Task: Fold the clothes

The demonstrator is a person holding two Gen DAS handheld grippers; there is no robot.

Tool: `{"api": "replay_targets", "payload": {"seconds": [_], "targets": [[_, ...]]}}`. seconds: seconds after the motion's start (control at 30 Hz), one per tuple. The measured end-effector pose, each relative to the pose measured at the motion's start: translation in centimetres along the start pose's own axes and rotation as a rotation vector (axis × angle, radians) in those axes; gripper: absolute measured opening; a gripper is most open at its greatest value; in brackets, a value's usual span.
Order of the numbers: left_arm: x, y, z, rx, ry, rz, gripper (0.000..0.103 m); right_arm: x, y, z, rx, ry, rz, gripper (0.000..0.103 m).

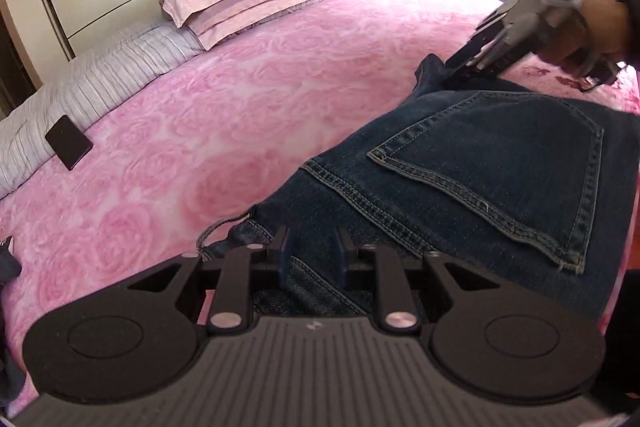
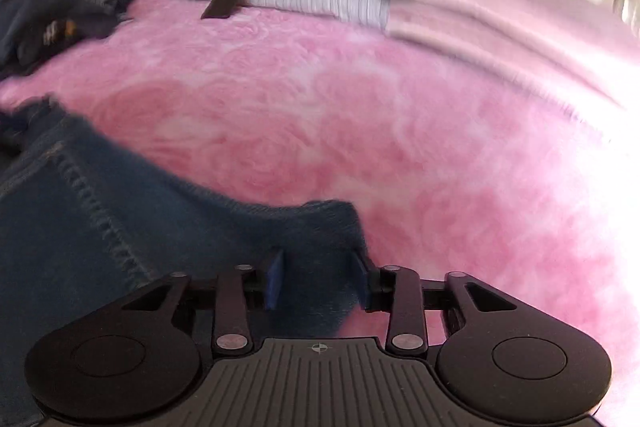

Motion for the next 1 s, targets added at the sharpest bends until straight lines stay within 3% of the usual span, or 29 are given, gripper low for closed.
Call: {"api": "replay_targets", "payload": {"seconds": [0.03,0.1,0.23,0.43,0.53,0.6,0.7,0.8,1.0], "targets": [[0.0,0.1,-0.1,-0.002,0.000,-0.004,0.019,1.0,-0.1,-0.2,-0.007,0.007,-0.051,0.067],[0.1,0.3,-0.2,-0.006,0.000,-0.011,0.019,3.0,-0.3,-0.5,-0.022,0.022,-0.151,0.068],[0.4,0.9,-0.3,-0.014,0.014,-0.046,0.019,1.5,0.7,2.7,0.055,-0.020,-0.046,0.067],[2.5,2.2,2.7,0.023,0.032,-0.045,0.021,-3.3,0.9,10.7,0.188,0.098,-0.097,0.067],[4.4,1.1,3.3,-0.013,0.002,-0.044,0.022,-6.4,-1.5,11.8,0.127,0.147,-0.051,0.067],[5.9,-0.5,2.9,-0.034,0.003,-0.125,0.022,-7.3,-2.8,12.3,0.093,0.147,-0.027,0.067],[6.2,-0.5,3.5,-0.041,0.043,-0.128,0.023,-7.1,-3.3,13.7,0.092,0.115,-0.026,0.067],[6.6,0.1,5.5,-0.013,0.071,-0.159,0.032,-7.0,-3.9,15.1,0.090,0.083,-0.026,0.067],[8.3,-1.1,7.1,-0.027,0.100,-0.257,0.033,-11.3,-5.7,20.6,0.172,0.089,0.189,0.067]]}}
Point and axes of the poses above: each gripper's, at about its wrist camera, not at the fingertips, and z roughly against the way its jaws point, x to its right, y to its top, the point moved 2 cm from there along -z, roughly the way its jaws point, and after that the axes turned 13 degrees about x, right-handed, at the moved point
